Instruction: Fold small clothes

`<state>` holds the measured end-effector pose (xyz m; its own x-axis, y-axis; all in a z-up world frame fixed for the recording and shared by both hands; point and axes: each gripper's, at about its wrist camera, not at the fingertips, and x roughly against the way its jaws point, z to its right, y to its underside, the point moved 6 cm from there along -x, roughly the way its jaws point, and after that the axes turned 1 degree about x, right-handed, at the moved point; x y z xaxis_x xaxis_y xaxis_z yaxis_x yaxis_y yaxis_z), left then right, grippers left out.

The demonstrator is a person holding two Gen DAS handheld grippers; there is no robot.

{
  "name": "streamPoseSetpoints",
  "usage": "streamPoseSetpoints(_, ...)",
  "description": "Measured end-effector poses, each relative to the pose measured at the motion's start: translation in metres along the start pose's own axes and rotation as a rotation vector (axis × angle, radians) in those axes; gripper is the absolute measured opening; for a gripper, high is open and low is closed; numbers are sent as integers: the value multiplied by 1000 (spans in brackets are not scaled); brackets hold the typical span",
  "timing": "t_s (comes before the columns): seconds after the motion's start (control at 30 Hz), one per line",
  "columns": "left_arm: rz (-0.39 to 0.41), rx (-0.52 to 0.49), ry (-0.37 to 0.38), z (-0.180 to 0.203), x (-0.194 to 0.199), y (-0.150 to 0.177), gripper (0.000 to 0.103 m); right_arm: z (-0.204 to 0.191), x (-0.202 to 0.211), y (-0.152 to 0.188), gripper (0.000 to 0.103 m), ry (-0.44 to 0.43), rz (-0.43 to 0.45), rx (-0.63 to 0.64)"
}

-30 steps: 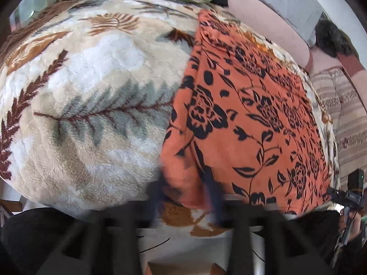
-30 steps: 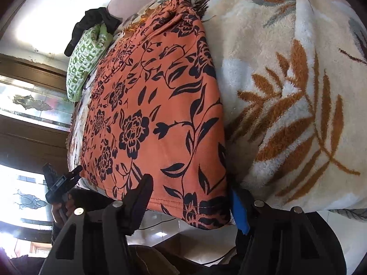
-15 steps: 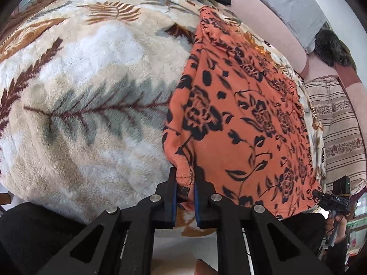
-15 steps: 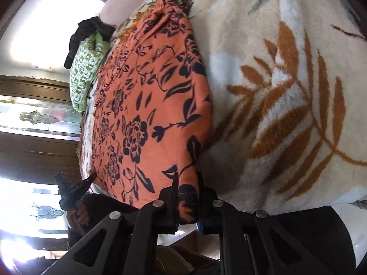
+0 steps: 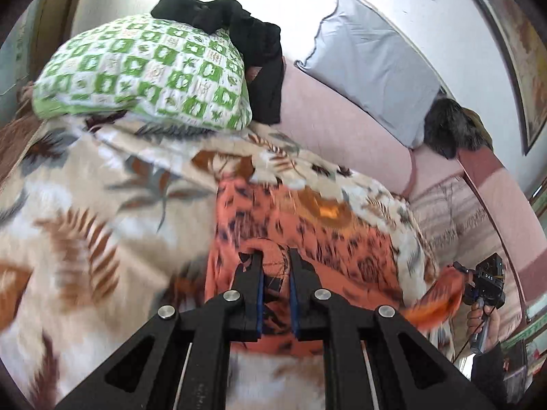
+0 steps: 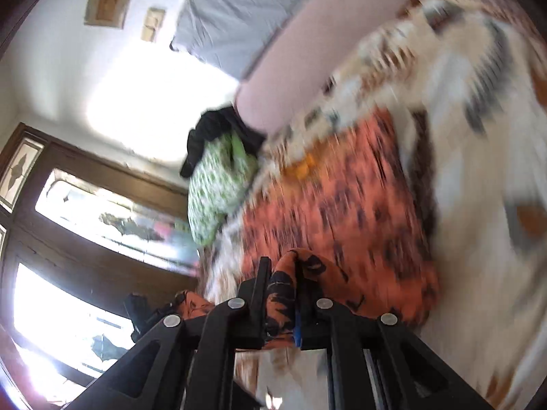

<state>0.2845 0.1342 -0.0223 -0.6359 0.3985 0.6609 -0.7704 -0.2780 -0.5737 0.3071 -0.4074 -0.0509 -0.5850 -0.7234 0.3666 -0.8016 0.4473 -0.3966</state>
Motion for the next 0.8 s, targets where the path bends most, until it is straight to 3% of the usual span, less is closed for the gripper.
streamPoseSetpoints(0.07,17,-1,-58,-12,-46,-28,20,12,-29,-36,13,11,24,-42)
streamPoseSetpoints(0.1,25,-30,-111,-20,-74,-40,44,27,-48,-51,17,48,21,-55)
streamPoseSetpoints(0.13,5,-42,-183,-33,-100,-45,64,46,-65,-61,29,113,37,-59)
streamPoseSetpoints(0.17,-25,-6,-290,-51,-121,-47,64,67,-78,-67,73,181,45,-74)
streamPoseSetpoints(0.2,-54,41,-343,-67,-134,-41,64,88,-89,-64,100,252,22,-103)
streamPoseSetpoints(0.23,-78,88,-330,-78,-140,-34,64,105,-92,-58,102,291,10,-128)
streamPoseSetpoints(0.3,-80,122,-285,-88,-134,-23,64,116,-92,-42,102,257,11,-142)
streamPoseSetpoints(0.4,-38,65,-272,-88,-97,-4,66,109,-70,-20,102,276,37,-57)
streamPoseSetpoints(0.5,-114,1,-168,-72,-82,31,70,104,-54,8,102,247,-43,-44)
streamPoseSetpoints(0.53,-142,-16,-138,-65,-85,44,77,104,-56,19,102,249,-81,-34)
streamPoseSetpoints(0.6,-232,-65,-145,-57,-109,63,79,106,-69,34,102,292,-158,8)
streamPoseSetpoints(0.67,-260,-54,-182,-57,-131,73,79,102,-81,38,101,329,-170,49)
streamPoseSetpoints(0.7,-246,-46,-213,-58,-136,73,78,97,-90,37,92,319,-185,67)
streamPoseSetpoints(0.73,-233,-54,-248,-55,-137,71,60,96,-102,38,60,332,-227,58)
streamPoseSetpoints(0.77,-247,-69,-242,-49,-139,71,39,95,-111,42,44,380,-265,68)
streamPoseSetpoints(0.8,-282,-41,-205,-43,-142,71,21,92,-118,44,42,420,-292,103)
